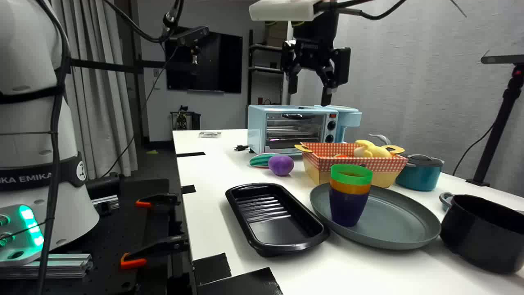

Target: Remove the orange toy from the basket.

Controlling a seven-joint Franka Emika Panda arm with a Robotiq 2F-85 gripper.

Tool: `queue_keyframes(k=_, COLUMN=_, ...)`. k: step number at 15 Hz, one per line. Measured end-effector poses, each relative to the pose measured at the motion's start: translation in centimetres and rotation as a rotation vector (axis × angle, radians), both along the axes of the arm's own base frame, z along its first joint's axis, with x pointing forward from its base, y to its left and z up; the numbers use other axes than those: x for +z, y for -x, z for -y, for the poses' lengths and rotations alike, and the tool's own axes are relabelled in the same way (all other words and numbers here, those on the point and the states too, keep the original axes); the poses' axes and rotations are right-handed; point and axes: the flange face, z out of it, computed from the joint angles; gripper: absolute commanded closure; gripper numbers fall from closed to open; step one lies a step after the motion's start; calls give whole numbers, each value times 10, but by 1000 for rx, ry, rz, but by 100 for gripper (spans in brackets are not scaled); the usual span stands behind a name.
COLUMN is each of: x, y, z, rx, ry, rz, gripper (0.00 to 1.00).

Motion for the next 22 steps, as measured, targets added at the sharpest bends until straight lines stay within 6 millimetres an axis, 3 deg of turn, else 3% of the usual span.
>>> queue_keyframes(k=22, x=-5, y=-1, z=-3, rx=5, ry=11, rz=-13, gripper=0)
